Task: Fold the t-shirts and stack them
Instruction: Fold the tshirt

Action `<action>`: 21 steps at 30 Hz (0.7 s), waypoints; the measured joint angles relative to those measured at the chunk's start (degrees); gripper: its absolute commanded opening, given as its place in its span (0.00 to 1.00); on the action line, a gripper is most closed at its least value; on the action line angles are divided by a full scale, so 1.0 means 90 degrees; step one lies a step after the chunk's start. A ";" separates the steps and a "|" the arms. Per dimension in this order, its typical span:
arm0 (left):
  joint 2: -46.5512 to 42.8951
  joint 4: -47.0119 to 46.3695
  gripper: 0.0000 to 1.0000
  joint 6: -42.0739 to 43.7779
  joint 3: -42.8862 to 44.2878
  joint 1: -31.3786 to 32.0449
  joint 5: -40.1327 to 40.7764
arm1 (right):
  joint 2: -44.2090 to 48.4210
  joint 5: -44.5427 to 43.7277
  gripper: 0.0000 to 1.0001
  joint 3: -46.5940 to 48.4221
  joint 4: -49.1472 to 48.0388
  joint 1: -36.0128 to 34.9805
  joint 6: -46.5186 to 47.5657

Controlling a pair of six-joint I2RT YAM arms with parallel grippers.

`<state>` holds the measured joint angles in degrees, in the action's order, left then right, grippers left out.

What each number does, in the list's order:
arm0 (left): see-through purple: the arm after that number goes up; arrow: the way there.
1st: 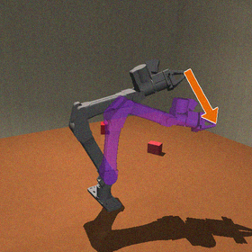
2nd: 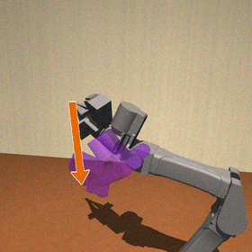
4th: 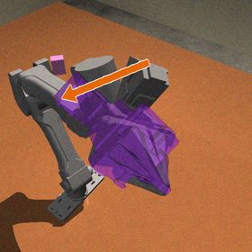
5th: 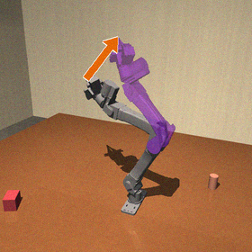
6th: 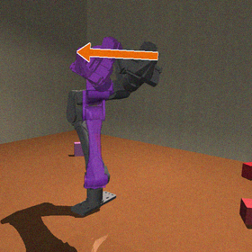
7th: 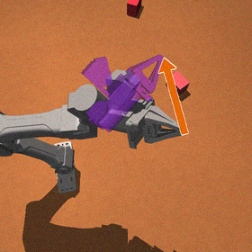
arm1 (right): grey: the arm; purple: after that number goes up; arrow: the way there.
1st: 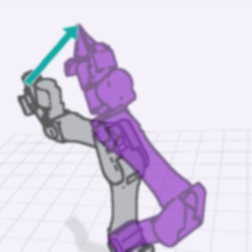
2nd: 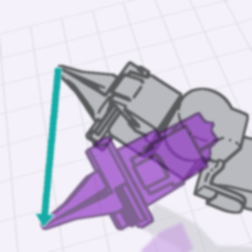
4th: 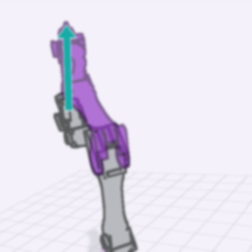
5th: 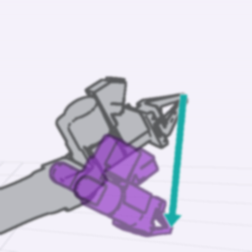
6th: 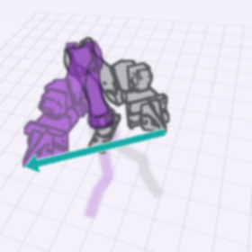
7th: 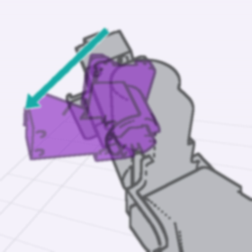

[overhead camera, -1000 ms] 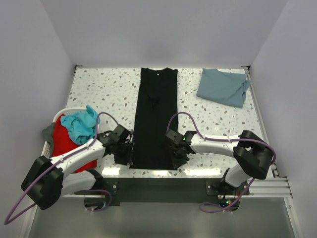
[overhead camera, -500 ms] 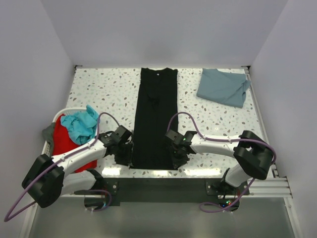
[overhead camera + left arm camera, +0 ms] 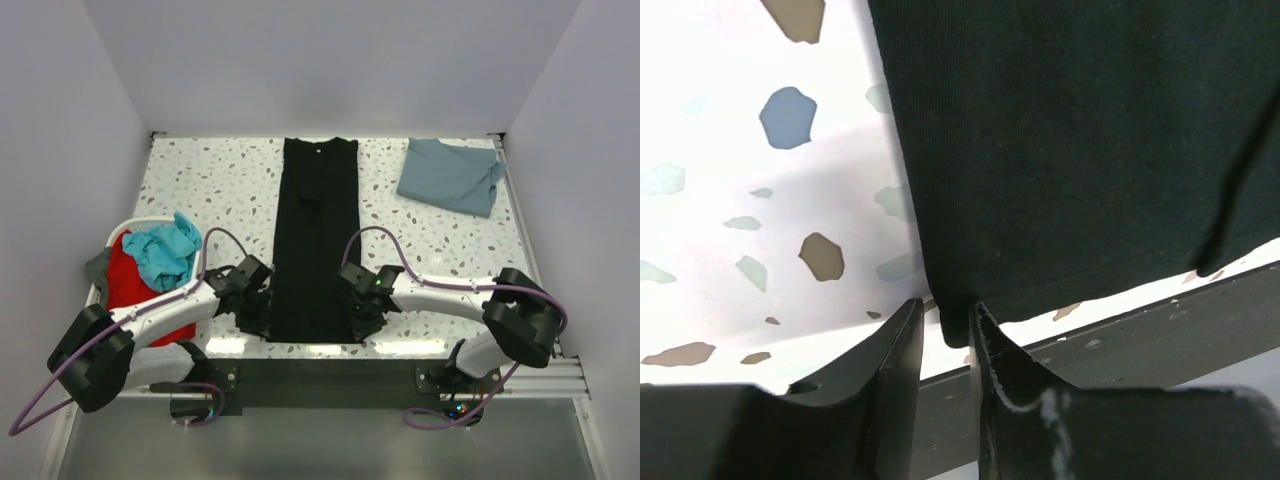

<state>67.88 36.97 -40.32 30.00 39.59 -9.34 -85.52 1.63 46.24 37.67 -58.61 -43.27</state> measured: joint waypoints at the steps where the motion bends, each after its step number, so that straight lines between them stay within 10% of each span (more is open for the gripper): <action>1: 0.0007 -0.0022 0.28 -0.0024 -0.0002 0.0017 -0.0005 | 0.0005 -0.0007 0.21 0.0000 0.0015 0.0000 0.0000; 8: 0.0015 -0.0197 0.22 -0.0143 -0.0015 0.0151 -0.0010 | 0.0005 -0.0056 0.21 0.0000 0.0061 0.0000 0.0015; 12: 0.0017 -0.0284 0.00 -0.0240 -0.0078 0.0185 -0.0056 | 0.0005 -0.0068 0.20 0.0000 0.0075 0.0000 0.0022; 21: -0.0216 -0.0236 0.00 -0.0296 -0.0061 0.0226 0.0046 | 0.0182 -0.0078 0.00 0.0019 0.0197 0.0000 -0.0007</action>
<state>65.93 34.85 -42.98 29.45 41.63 -8.93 -83.88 0.93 46.41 39.44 -58.61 -43.33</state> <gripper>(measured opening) 0.027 0.024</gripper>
